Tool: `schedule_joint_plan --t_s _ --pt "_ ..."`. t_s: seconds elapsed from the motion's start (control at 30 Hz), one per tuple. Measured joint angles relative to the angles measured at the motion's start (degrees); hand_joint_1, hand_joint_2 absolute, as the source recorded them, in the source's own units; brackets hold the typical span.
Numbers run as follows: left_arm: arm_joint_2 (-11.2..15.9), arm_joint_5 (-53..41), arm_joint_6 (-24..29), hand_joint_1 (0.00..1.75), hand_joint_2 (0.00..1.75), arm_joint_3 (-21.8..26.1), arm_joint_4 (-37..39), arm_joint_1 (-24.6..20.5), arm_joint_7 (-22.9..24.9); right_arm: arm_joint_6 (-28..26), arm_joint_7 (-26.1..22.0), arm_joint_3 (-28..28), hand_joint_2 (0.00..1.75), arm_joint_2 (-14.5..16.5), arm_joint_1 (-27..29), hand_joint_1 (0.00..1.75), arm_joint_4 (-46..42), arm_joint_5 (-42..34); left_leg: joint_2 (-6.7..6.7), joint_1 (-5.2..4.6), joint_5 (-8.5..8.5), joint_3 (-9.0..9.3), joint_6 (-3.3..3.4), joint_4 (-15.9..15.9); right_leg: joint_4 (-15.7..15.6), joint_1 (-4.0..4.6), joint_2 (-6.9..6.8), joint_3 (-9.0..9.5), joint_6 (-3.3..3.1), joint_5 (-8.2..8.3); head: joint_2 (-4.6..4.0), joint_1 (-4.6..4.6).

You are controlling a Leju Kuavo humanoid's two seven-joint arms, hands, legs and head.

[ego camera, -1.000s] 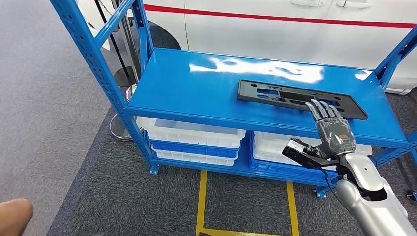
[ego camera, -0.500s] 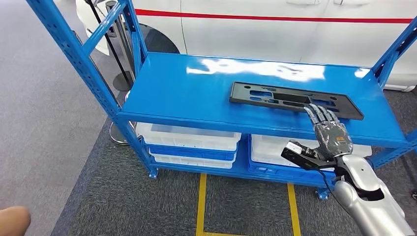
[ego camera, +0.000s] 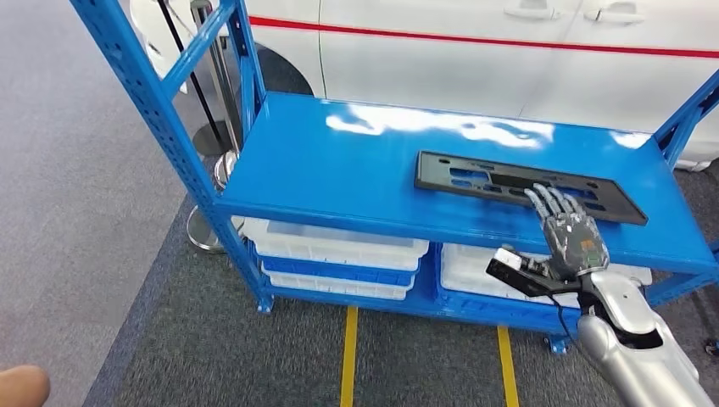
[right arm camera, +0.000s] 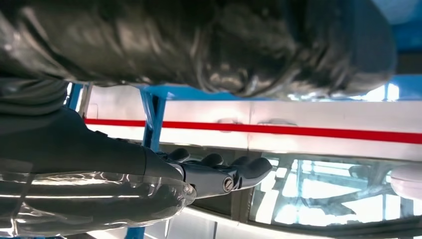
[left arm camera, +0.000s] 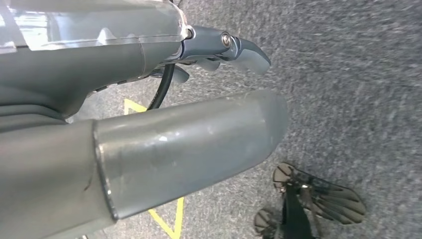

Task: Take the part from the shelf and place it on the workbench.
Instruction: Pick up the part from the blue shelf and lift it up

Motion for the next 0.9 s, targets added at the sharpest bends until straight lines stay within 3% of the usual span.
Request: schedule_joint_plan --t_s 0.07,0.1,0.13,0.23,0.3,0.37,0.43,0.5,0.57,0.6,0.63,0.67,0.73,0.77,0.8,0.9 --pt "0.0 0.0 0.0 0.0 0.0 0.0 0.0 0.0 0.0 0.0 0.0 0.0 0.0 0.0 0.1 0.0 0.2 0.0 0.01 -0.21 -0.34 0.23 0.42 0.0 7.4 0.06 -0.01 -4.52 0.04 -2.32 0.0 0.02" --pt "0.0 0.0 0.0 0.0 0.0 0.0 0.0 0.0 0.0 0.0 0.0 0.0 0.0 0.0 0.3 0.0 0.3 0.0 -0.01 -0.36 -0.56 0.44 0.52 0.1 9.1 0.08 -0.01 -5.91 -0.05 -2.07 0.0 0.02" --pt "0.0 0.0 0.0 0.0 0.0 0.0 0.0 0.1 0.0 0.0 0.0 0.0 0.0 0.0 0.4 0.0 0.3 0.0 -0.04 -0.52 -0.84 0.78 0.57 0.1 8.4 0.12 -0.02 -6.1 -0.26 -0.5 0.0 0.02" --pt "-0.1 0.0 -0.1 0.0 0.0 0.0 0.0 0.1 0.0 0.0 0.0 0.0 0.0 0.0 0.3 0.0 0.3 -0.1 -0.09 -0.92 -1.82 2.08 0.4 0.2 -2.3 0.69 -0.14 -1.89 -1.52 6.21 0.0 -0.01" --pt "-0.1 0.0 -0.1 0.0 0.0 0.0 0.1 0.0 0.0 0.0 0.0 0.0 0.0 0.0 0.2 0.0 0.3 -0.1 -0.1 -0.98 -2.21 2.3 -0.02 0.2 -6.2 1.2 -0.23 -0.14 -2.16 7.07 0.0 -0.06" --pt "-0.1 0.0 -0.1 0.0 0.0 0.0 0.1 -0.1 0.0 0.0 0.1 0.0 0.0 0.0 0.0 0.0 0.3 -0.1 -0.05 -1.01 -2.38 2.5 -0.62 -0.1 -6.9 1.25 -0.1 0.28 -2.44 6.75 0.0 -0.11" --pt "-0.1 0.0 -0.1 0.0 0.0 0.0 0.2 0.0 0.0 0.0 0.1 -0.1 0.87 0.0 0.0 0.0 0.3 -0.1 0.02 -1.03 -3.22 2.48 -1.28 0.8 -7.8 0.83 -0.03 1.18 -2.85 6.73 0.0 -0.2" --pt "-0.1 -0.1 -0.1 0.0 0.0 0.0 0.2 -0.1 0.0 0.1 0.1 -0.1 1.75 0.1 -0.2 0.0 0.4 0.0 0.03 -0.81 -5.65 -0.01 -1.85 6.1 -8.4 0.51 -0.13 2.2 -3.25 6.53 0.0 -0.32" --pt "0.0 -0.2 -0.2 0.0 0.0 0.0 0.2 0.0 0.0 0.3 0.1 0.0 1.75 0.3 -0.3 0.0 0.9 0.1 0.05 -0.45 -8.11 -4.6 -2.34 13.7 -8.5 0.49 -0.17 2.73 -3.43 6.05 0.0 -0.39" --pt "0.0 -0.3 -0.3 0.0 0.0 0.0 0.2 0.0 0.0 0.4 0.2 0.0 1.75 0.4 -0.4 0.0 1.4 0.1 0.05 -0.29 -8.1 -6.31 -2.54 15.8 -8.5 0.49 -0.15 3.01 -3.4 5.77 0.0 -0.4" --pt "0.0 -0.4 -0.3 0.0 0.0 0.0 0.2 0.1 0.0 0.5 0.2 0.0 1.75 0.5 -0.4 0.0 2.0 0.1 0.05 -0.14 -6.87 -6.98 -2.67 15.8 -8.4 0.47 -0.11 3.38 -3.33 5.45 0.0 -0.39" --pt "0.0 -0.6 -0.4 0.0 0.0 0.0 0.2 0.2 0.0 0.5 0.2 -0.1 1.75 0.5 -0.6 0.0 2.8 0.0 0.06 -0.02 -4.54 -6.44 -2.72 13.5 -8.4 0.45 -0.07 3.85 -3.21 5.09 0.0 -0.39" --pt "0.1 -0.8 -0.4 0.0 0.0 0.0 0.2 0.2 0.0 0.5 0.0 -0.1 1.75 0.6 -0.9 0.0 4.4 -0.2 0.04 0.06 0.23 -3.42 -2.61 5.7 -8.2 0.49 -0.04 4.73 -2.76 4.23 0.0 -0.37" --pt "0.2 -0.8 -0.4 0.0 0.0 0.0 0.2 0.1 0.0 0.5 -0.1 -0.1 1.75 0.6 -1.1 0.0 5.1 -0.4 0.0 -0.02 1.32 -2.11 -2.4 2.7 -8.1 0.56 -0.01 4.91 -2.46 3.88 0.0 -0.37" --pt "0.2 -0.9 -0.4 0.0 0.0 0.0 0.2 0.1 0.0 0.5 -0.2 -0.2 1.75 0.7 -1.4 0.0 5.7 -0.4 -0.04 -0.12 1.55 -1.39 -2.16 1.0 -8.1 0.63 0.0 4.95 -2.14 3.64 0.0 -0.35" --pt "0.2 -1.1 -0.5 0.0 0.0 0.0 0.2 0.1 0.0 0.6 -0.5 -0.2 1.75 0.8 -2.0 0.0 7.9 -0.5 -0.11 -0.26 0.84 -0.9 -1.14 0.2 -8.2 0.57 0.01 5.06 -1.16 3.18 0.0 -0.35"
